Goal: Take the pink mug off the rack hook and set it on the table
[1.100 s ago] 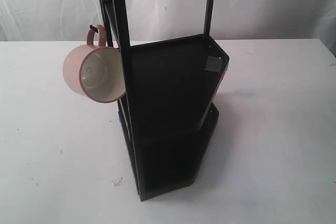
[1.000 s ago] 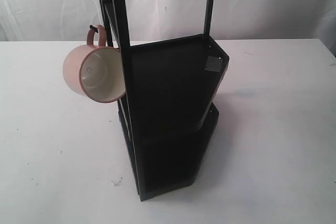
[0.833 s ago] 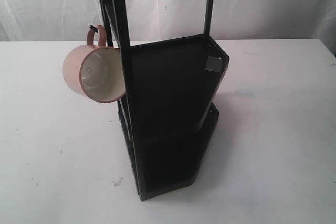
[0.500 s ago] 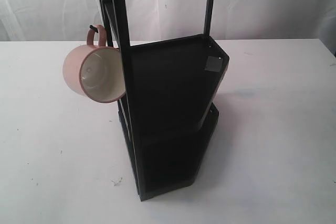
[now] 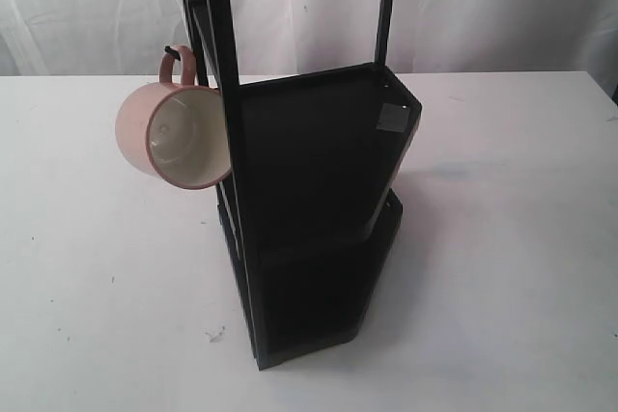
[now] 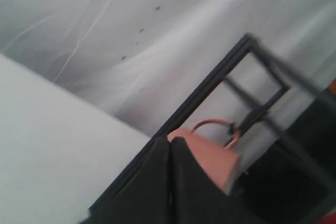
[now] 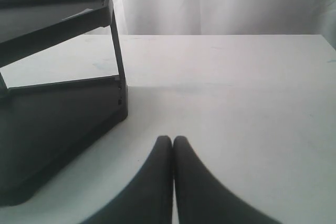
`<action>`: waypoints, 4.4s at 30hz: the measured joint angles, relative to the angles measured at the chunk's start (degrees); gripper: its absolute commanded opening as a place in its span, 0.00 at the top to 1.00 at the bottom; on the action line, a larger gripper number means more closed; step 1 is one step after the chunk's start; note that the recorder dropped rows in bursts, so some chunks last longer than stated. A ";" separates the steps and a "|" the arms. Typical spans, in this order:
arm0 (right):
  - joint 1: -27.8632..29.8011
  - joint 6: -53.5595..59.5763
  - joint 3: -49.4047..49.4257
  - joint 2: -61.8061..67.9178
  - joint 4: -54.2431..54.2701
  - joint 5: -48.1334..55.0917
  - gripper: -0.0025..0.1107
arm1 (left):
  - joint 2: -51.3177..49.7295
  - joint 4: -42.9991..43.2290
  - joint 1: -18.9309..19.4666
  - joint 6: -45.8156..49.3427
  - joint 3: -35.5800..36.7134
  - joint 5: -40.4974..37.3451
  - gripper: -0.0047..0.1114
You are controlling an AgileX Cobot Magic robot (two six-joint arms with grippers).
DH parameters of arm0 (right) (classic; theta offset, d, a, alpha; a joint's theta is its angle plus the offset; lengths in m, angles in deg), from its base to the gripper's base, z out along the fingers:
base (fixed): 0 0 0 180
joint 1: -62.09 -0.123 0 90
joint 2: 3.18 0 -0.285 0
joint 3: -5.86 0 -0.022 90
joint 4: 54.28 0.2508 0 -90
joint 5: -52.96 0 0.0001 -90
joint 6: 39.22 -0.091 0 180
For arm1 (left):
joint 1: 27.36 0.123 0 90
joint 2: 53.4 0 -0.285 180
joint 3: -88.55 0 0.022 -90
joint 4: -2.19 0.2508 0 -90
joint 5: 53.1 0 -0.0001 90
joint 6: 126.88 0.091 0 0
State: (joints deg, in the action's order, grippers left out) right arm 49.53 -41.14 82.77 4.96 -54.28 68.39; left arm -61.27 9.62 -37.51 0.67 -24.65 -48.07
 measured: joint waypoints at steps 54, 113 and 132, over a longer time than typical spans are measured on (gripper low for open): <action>0.00 -0.38 0.00 0.00 0.00 0.00 0.98 | -25.06 -25.19 -15.87 56.05 -12.53 -19.46 0.41; 0.00 -0.38 0.00 0.00 0.00 0.00 0.98 | -59.16 -46.93 -24.51 85.54 -22.12 18.85 0.42; 0.00 -0.38 0.00 0.00 0.00 0.00 0.98 | -59.37 -64.49 -24.51 105.02 -22.12 28.74 0.42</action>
State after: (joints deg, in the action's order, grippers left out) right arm 49.53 -41.51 82.77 4.96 -54.28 68.39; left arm -120.63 -54.87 -62.02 105.69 -46.77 -19.33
